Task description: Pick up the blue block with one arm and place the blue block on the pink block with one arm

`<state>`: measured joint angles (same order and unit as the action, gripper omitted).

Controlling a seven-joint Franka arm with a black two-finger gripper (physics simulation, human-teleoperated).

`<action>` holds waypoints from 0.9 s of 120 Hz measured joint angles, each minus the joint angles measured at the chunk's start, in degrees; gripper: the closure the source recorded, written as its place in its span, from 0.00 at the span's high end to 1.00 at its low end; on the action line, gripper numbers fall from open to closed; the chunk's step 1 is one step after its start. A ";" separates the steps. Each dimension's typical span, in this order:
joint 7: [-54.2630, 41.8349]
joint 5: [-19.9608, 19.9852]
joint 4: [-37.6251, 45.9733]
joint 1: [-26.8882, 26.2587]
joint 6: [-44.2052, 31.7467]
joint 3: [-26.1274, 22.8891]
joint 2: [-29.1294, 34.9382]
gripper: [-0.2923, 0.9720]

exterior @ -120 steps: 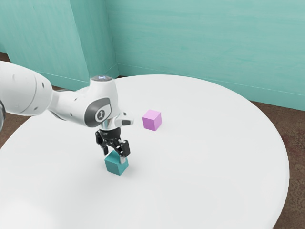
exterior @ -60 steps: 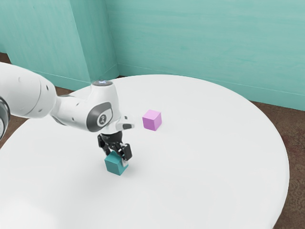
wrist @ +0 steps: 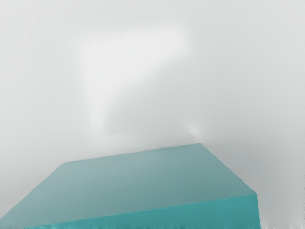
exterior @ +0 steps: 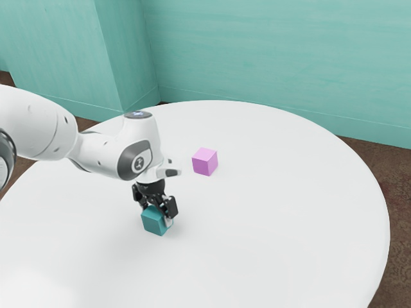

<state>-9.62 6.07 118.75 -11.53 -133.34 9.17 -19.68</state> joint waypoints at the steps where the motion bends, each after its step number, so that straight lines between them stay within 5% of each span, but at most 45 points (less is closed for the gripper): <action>1: -0.01 -0.01 0.03 -0.01 0.00 0.00 0.01 0.75; 31: -0.18 -0.03 0.13 -0.06 -0.04 0.06 0.13 0.56; 108: 0.94 -0.83 -4.68 -0.92 1.33 1.36 4.71 0.51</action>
<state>-8.68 5.24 114.06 -12.44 -132.00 10.53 -14.97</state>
